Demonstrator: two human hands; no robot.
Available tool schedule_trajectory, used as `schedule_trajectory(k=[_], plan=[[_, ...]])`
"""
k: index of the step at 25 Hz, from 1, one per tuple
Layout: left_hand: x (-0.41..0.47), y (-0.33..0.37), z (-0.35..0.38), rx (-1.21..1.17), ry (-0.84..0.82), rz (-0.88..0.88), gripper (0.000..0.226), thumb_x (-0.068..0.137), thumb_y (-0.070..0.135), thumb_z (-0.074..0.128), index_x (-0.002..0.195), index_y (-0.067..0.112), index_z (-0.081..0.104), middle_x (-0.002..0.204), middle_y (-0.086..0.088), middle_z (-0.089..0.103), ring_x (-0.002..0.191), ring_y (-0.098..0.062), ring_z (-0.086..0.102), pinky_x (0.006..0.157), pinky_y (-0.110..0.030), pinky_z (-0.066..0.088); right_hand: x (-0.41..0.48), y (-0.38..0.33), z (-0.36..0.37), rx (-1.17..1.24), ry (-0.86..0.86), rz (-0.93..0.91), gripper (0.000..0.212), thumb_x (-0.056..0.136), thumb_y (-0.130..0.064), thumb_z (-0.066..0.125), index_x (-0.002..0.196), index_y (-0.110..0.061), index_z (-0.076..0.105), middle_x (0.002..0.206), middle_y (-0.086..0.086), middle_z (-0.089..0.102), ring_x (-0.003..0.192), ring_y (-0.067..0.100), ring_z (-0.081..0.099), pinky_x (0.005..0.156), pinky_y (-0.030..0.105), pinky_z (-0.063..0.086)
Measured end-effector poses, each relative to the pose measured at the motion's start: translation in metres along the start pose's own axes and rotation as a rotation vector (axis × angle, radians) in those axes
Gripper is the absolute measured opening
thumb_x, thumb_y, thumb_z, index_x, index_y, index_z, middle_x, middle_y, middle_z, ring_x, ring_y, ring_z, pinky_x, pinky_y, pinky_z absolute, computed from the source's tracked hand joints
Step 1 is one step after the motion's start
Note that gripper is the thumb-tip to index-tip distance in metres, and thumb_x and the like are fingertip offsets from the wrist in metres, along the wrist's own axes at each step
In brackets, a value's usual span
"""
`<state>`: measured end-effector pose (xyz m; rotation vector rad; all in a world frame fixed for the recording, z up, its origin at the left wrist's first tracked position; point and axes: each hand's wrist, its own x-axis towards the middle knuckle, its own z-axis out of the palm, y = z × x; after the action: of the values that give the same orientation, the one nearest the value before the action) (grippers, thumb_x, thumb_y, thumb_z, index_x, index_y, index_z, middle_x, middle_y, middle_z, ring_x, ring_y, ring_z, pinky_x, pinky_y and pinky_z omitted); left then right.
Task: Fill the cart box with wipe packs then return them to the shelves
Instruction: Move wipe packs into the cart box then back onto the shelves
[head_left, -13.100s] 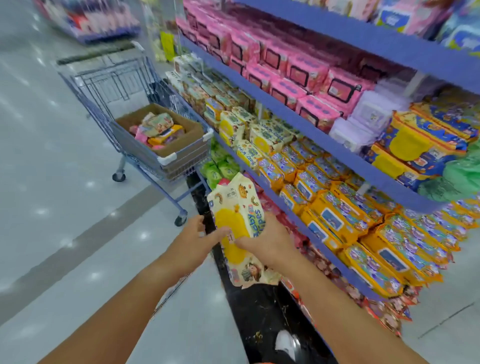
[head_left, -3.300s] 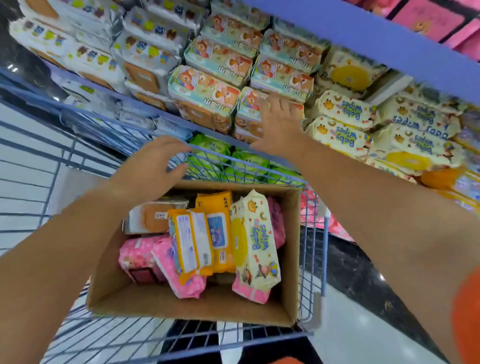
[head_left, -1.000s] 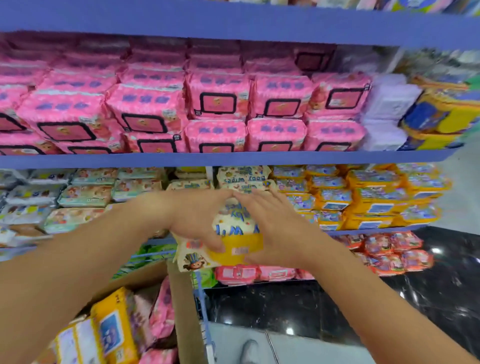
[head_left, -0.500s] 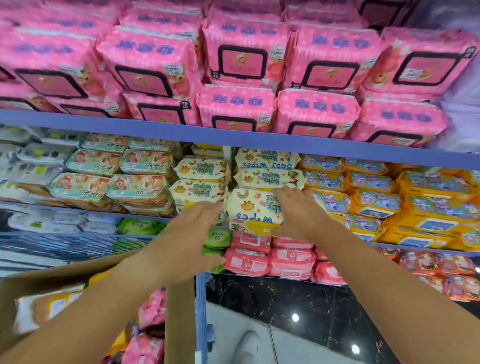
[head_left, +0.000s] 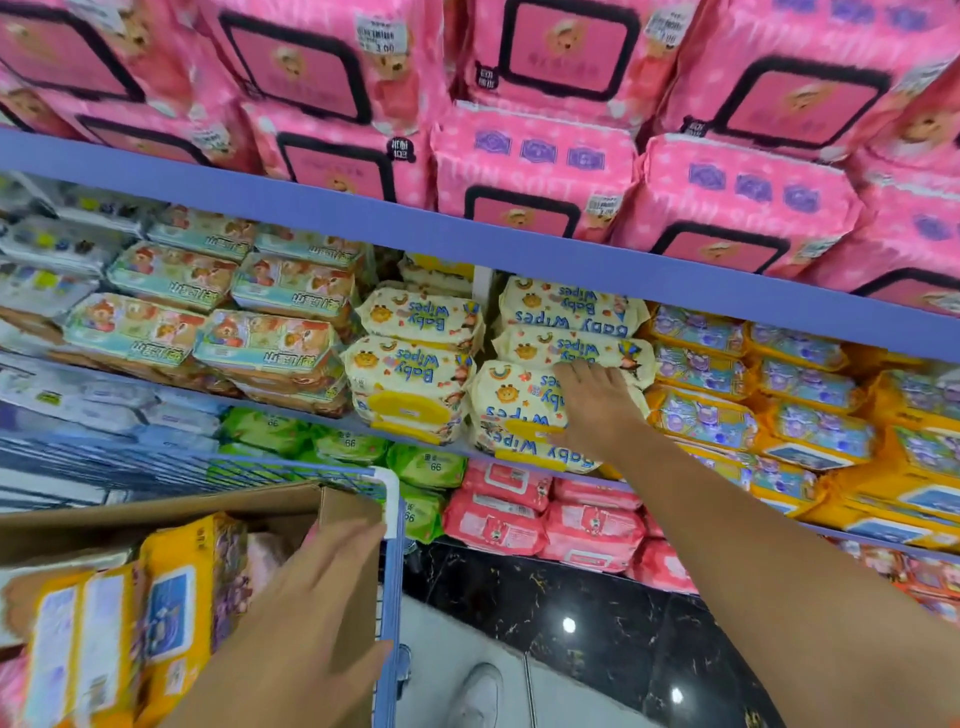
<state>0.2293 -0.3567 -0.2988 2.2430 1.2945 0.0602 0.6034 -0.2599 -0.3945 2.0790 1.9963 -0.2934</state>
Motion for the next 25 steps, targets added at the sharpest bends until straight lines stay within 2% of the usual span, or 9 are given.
schedule_trajectory(k=[2,4,6,8,12,16,20,23,25], plan=[[0.003,-0.003,0.002,-0.008,0.016,0.011,0.086,0.072,0.068,0.053,0.15,0.04,0.026,0.144,0.036,0.03,0.125,0.002,0.039,0.101,-0.057,0.048,0.0,-0.002,0.014,-0.008,0.031,-0.013,0.099,0.074,-0.063,0.075,0.147,-0.012,0.032,0.142,0.01,0.037,0.131,0.032,0.037,0.112,0.046,0.032],[0.0,-0.007,0.005,-0.021,0.0,0.015,0.085,0.074,0.069,0.052,0.15,0.043,0.024,0.143,0.046,0.021,0.126,0.006,0.035,0.101,-0.041,0.045,-0.004,-0.006,0.027,-0.046,0.049,0.004,0.1,0.072,-0.064,0.075,0.146,-0.012,0.033,0.142,0.011,0.035,0.129,0.033,0.036,0.111,0.047,0.031],[-0.004,-0.008,0.005,-0.015,-0.027,0.024,0.086,0.074,0.062,0.065,0.149,0.04,0.029,0.143,0.032,0.032,0.127,-0.002,0.039,0.096,-0.042,0.052,-0.006,-0.011,0.029,-0.077,0.044,0.021,0.102,0.073,-0.064,0.074,0.148,-0.012,0.029,0.143,0.011,0.034,0.129,0.033,0.036,0.111,0.047,0.031],[-0.005,-0.008,0.003,0.026,-0.074,0.038,0.09,0.075,0.051,0.078,0.151,0.035,0.032,0.147,0.02,0.034,0.132,-0.008,0.04,0.102,-0.044,0.051,-0.009,-0.018,0.019,-0.063,0.034,0.021,0.104,0.073,-0.065,0.072,0.15,-0.012,0.024,0.144,0.011,0.032,0.131,0.032,0.034,0.114,0.046,0.028],[0.012,0.005,-0.018,0.112,-0.132,0.025,0.09,0.086,0.049,0.07,0.159,0.029,0.022,0.16,0.011,0.025,0.149,-0.014,0.026,0.121,-0.035,0.027,-0.031,-0.048,-0.017,0.036,0.029,-0.064,0.107,0.072,-0.069,0.069,0.153,-0.014,0.025,0.151,0.011,0.031,0.139,0.033,0.029,0.118,0.047,0.022],[0.022,0.0,-0.043,0.146,-0.195,-0.017,0.084,0.092,0.045,0.067,0.16,0.026,0.021,0.163,0.001,0.023,0.153,-0.021,0.021,0.124,-0.038,0.023,-0.065,-0.095,-0.05,0.143,-0.014,-0.109,0.089,0.082,-0.061,0.065,0.15,-0.015,0.031,0.151,0.011,0.036,0.139,0.033,0.031,0.116,0.048,0.027],[-0.025,-0.05,-0.045,0.088,-0.267,-0.176,0.084,0.081,0.057,0.061,0.152,0.019,0.037,0.146,-0.007,0.043,0.14,-0.029,0.04,0.112,-0.045,0.039,-0.097,-0.176,-0.058,0.345,-0.044,-0.21,0.065,0.091,-0.045,0.063,0.144,-0.013,0.045,0.14,0.011,0.049,0.129,0.032,0.043,0.105,0.044,0.039],[-0.071,-0.12,-0.029,0.033,-0.324,-0.4,0.086,0.083,0.055,0.069,0.152,0.018,0.036,0.149,-0.012,0.04,0.139,-0.035,0.041,0.109,-0.047,0.042,-0.112,-0.263,-0.055,0.471,-0.102,-0.28,0.061,0.092,-0.04,0.064,0.144,-0.013,0.048,0.133,0.009,0.053,0.127,0.032,0.046,0.104,0.044,0.041],[-0.096,-0.176,-0.023,0.022,-0.288,-0.549,0.089,0.081,0.054,0.071,0.152,0.014,0.034,0.149,-0.015,0.04,0.137,-0.037,0.043,0.107,-0.05,0.044,-0.115,-0.327,-0.042,0.538,-0.132,-0.296,0.059,0.089,-0.04,0.064,0.14,-0.012,0.052,0.129,0.01,0.056,0.125,0.032,0.049,0.108,0.047,0.039]])
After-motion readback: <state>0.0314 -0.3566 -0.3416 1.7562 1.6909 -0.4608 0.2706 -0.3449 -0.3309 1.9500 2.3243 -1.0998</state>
